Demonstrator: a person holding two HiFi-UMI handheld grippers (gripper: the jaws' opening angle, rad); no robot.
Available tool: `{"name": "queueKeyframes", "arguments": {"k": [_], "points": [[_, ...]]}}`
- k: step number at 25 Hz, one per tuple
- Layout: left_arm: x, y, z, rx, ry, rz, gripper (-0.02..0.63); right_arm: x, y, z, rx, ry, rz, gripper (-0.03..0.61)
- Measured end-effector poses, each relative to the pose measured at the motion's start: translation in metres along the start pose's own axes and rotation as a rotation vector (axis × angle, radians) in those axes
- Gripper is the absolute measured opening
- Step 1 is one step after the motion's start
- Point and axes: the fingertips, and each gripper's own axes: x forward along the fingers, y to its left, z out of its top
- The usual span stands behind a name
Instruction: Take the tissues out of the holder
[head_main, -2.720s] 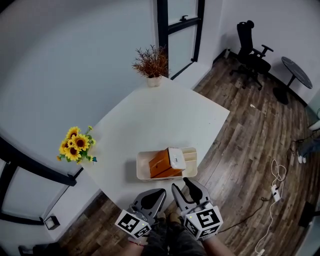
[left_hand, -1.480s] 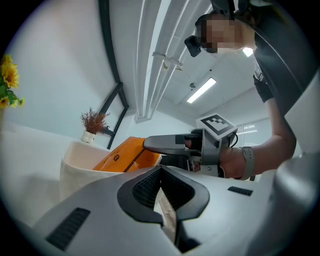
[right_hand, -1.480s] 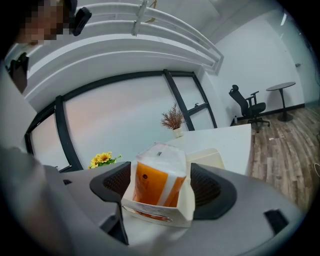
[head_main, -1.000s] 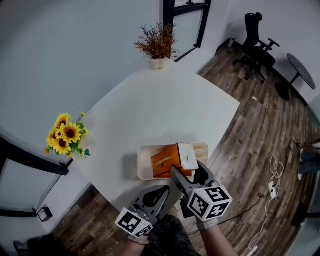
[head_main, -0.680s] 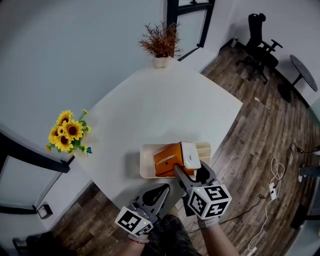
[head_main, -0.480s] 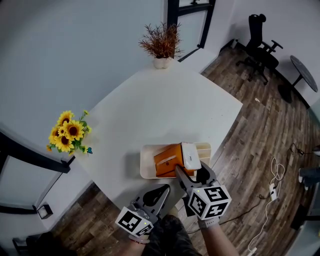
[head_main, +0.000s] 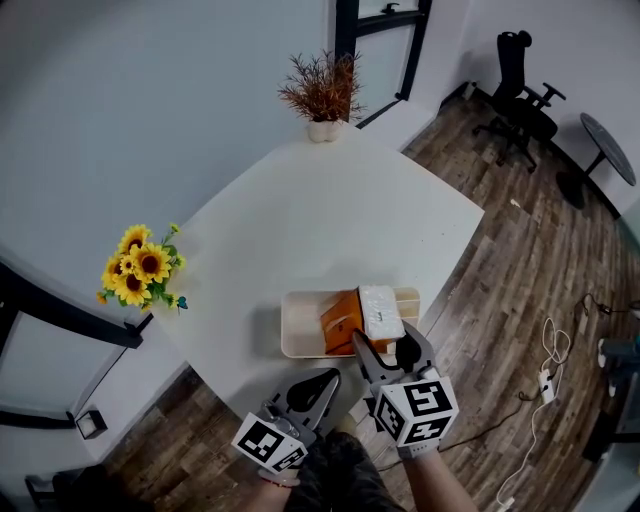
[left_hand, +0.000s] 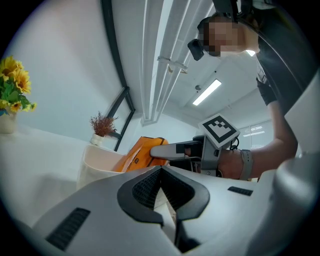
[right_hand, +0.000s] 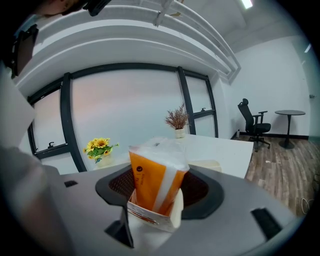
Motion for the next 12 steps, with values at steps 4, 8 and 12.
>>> {"name": "queueKeyframes", "arguments": {"k": [4,8,12], "points": [[-0.001,-0.002,0.003,0.005,0.001,-0.001,0.008,-0.004,0.003,0.009,0.009,-0.032,0.019,0.265],[-0.001,-0.003,0.008,0.014,0.0,-0.002,0.008,-0.009,0.006,0.019,-0.005,-0.055,0.031,0.265],[0.0,-0.006,0.014,0.025,0.002,-0.008,0.008,-0.015,0.008,0.027,-0.023,-0.066,0.033,0.265]]}}
